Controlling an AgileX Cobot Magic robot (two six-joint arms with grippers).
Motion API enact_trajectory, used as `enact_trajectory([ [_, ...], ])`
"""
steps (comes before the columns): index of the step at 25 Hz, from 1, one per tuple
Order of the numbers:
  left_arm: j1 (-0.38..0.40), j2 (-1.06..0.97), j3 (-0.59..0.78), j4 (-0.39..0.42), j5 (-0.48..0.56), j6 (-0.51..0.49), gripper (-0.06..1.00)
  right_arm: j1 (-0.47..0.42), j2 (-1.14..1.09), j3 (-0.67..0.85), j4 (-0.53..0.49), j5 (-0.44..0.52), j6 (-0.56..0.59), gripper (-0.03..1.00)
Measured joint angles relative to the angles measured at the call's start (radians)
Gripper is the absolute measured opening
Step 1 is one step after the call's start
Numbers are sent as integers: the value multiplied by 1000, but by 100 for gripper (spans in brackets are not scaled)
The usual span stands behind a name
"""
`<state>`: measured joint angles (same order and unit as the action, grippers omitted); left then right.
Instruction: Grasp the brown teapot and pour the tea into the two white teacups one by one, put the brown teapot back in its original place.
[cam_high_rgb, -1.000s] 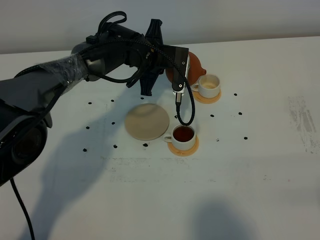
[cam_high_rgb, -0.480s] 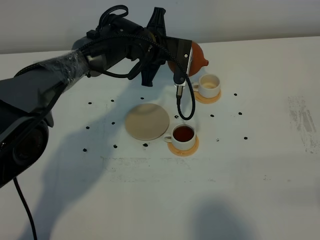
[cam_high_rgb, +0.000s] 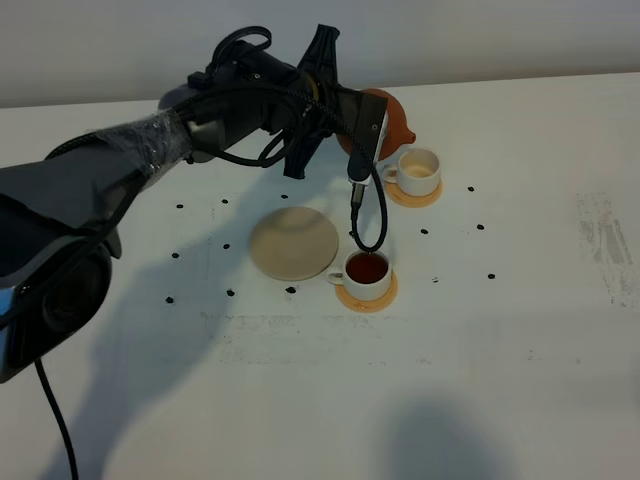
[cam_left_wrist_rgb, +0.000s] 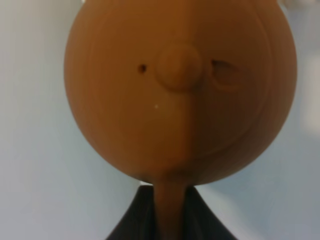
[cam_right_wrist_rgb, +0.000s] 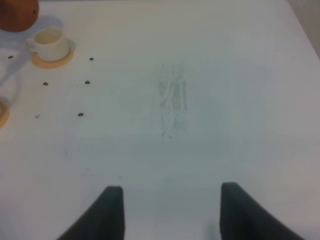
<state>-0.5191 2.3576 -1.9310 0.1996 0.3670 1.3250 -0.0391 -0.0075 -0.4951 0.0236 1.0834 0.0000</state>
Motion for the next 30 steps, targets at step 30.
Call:
enact_trajectory([
  [30, -31, 8, 0, 204, -94, 63, 10, 0, 0, 0, 0, 0, 0, 45],
])
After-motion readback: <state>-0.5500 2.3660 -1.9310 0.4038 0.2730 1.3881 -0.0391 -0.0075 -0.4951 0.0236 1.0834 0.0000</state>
